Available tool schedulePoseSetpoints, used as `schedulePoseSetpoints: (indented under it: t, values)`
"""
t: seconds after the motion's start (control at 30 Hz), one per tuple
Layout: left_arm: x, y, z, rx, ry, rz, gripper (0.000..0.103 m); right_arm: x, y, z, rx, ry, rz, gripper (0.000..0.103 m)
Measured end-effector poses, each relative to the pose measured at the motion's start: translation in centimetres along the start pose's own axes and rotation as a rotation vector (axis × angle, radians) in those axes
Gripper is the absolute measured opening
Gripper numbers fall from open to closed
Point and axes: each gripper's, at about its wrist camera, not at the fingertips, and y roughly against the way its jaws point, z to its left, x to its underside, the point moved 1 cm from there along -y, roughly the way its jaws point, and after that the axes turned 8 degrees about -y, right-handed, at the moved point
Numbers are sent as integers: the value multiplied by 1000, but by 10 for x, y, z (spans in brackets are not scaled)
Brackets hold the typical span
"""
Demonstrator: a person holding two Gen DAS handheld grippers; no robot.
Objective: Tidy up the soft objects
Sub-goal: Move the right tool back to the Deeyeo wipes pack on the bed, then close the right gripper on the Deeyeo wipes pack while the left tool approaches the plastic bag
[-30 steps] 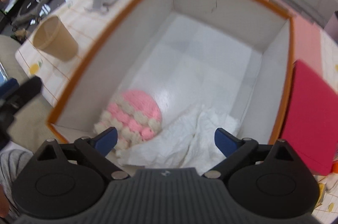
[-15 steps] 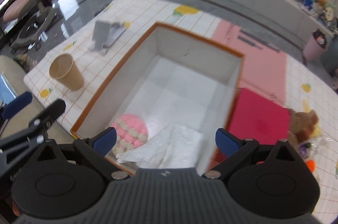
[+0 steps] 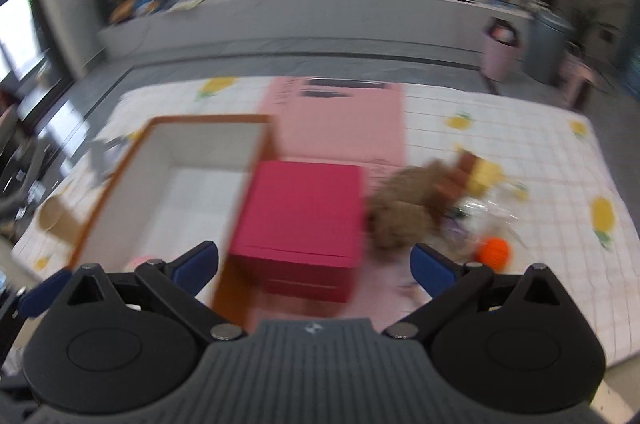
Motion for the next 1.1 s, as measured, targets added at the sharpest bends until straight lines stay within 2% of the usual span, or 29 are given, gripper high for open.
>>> schedulePoseSetpoints:
  t: [0.13,0.2,0.3,0.47,0.53,0.57,0.7,0.9,1.0,1.03,1.1]
  values:
    - [10,-16,-29,16,-75,7,89,12,-14,-54,78,-43,-92,100]
    - [17,-28,-40,18,-111,31,89,22,-38,-88,104,-44,-55,100]
    - [23,-48,-51,14,-131,75,89,30,-58,-106,110,-30,-12,100]
    - [33,-83,-63,28,-126,154,89,52,-106,-137,66,-52,44,100]
    - [40,-96,-68,22,-165,193,89,59,-123,-143,85,-65,93,100]
    - [43,-103,-70,11,-185,207,89,64,-138,-143,99,-20,146,100]
    - [55,-118,-82,-19,-240,243,89,68,-156,-140,131,58,183,100]
    - [71,-114,-92,-65,-310,172,89,74,-174,-139,152,128,201,100]
    - [69,-109,-92,-34,-300,166,89,79,-167,-137,134,142,222,90]
    - [69,-106,-91,-23,-293,167,89,79,-164,-139,128,120,240,83]
    - [67,-100,-91,-10,-278,163,89,81,-157,-149,109,41,273,79]
